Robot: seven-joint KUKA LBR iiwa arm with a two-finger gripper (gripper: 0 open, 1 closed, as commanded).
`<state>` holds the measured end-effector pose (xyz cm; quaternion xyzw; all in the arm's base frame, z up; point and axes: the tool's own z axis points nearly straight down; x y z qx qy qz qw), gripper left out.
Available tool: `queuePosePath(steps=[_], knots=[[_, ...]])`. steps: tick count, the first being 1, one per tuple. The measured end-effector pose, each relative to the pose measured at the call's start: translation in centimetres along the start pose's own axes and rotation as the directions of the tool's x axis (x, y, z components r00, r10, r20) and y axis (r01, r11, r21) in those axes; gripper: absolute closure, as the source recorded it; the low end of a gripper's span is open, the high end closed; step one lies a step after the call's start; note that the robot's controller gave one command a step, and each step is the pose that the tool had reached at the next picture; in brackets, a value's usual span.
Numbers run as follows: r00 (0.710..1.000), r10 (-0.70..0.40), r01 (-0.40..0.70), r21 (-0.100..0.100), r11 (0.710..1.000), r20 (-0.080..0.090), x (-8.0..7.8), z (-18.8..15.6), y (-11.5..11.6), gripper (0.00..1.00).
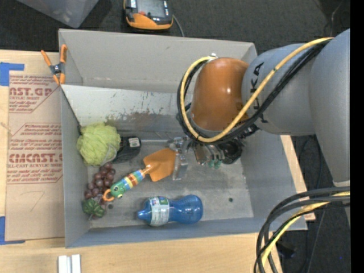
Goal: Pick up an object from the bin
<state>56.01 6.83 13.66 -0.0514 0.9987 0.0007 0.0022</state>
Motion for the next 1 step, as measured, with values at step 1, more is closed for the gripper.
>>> queuePosePath(steps=[1], knots=[[1.000, 0.000, 0.000, 0.001, 1.000, -0.008, 0.17, -4.19, 0.01, 1.00]])
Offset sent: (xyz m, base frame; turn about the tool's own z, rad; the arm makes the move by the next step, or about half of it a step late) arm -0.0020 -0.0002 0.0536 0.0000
